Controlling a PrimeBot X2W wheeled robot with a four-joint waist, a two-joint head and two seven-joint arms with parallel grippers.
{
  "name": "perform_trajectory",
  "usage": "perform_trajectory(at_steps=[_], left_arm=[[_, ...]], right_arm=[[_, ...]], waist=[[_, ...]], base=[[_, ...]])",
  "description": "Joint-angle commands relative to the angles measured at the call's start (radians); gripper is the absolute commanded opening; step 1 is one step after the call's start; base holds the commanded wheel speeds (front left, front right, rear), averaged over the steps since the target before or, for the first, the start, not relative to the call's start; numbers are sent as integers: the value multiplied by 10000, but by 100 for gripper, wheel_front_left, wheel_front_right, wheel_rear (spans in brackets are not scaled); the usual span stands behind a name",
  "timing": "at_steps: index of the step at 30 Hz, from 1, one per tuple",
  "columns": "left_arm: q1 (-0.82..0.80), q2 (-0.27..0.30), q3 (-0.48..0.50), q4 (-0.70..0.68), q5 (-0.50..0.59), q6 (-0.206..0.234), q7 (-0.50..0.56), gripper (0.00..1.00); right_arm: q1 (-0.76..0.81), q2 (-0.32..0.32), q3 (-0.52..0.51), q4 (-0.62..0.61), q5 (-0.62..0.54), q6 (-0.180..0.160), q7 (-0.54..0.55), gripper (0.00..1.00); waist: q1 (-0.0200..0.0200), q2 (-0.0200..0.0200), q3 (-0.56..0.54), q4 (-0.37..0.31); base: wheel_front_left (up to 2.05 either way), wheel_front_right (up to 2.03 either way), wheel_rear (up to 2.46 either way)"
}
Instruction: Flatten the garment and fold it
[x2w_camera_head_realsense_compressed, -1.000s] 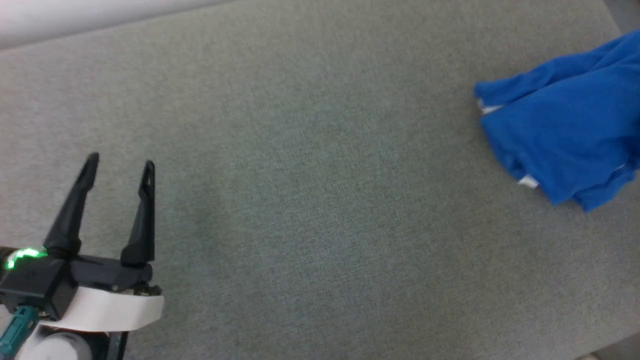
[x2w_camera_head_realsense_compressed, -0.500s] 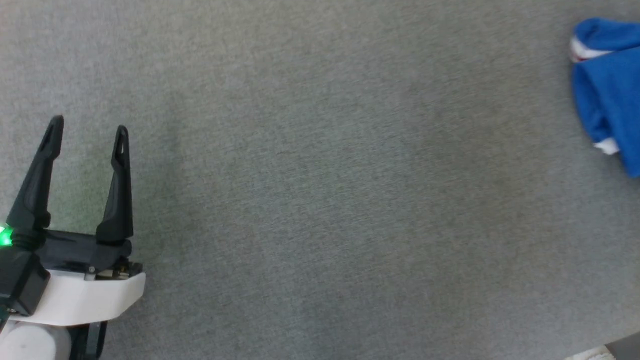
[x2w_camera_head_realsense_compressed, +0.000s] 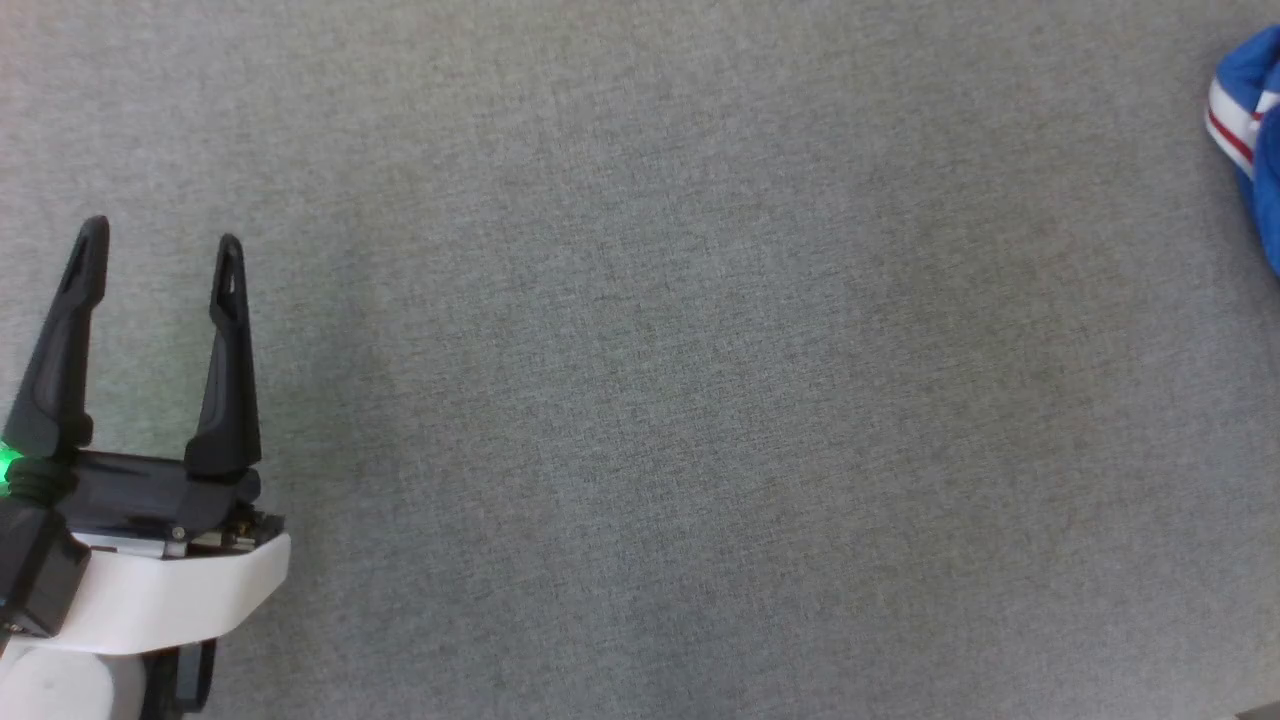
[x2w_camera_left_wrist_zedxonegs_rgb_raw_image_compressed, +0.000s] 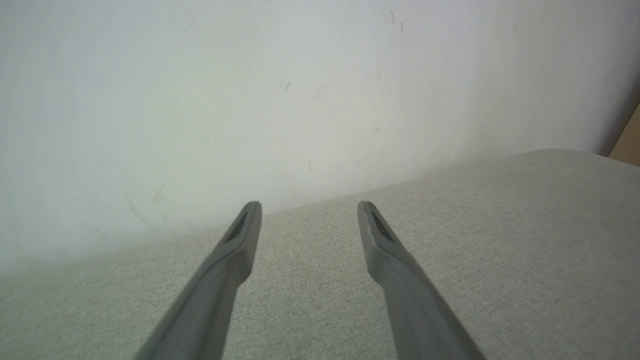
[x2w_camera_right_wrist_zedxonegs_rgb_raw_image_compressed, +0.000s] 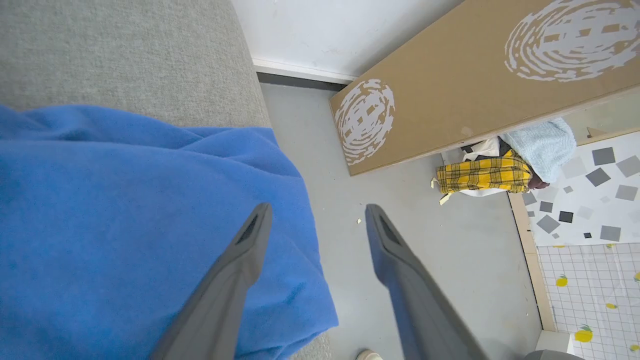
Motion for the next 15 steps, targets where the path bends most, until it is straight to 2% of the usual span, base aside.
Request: perform_trajectory(at_steps=[1, 8, 15], left_arm=[[-113, -134, 30, 39, -152, 21, -127, 100], [115, -582, -32, 388, -497, -136, -403, 100], [639, -900, -276, 1053, -475, -74, -452, 100]], right_arm=[[-104, 13, -70, 114, -94, -23, -201, 100], [326, 54, -149, 236, 158, -23, -823, 100], [1545, 729, -241, -504, 1028, -23, -1527, 100]], waist=[[0, 0, -321, 58], [0, 0, -1351, 249], [0, 0, -2631, 578]], base=[[0, 0, 0], [0, 0, 0], [0, 0, 0]])
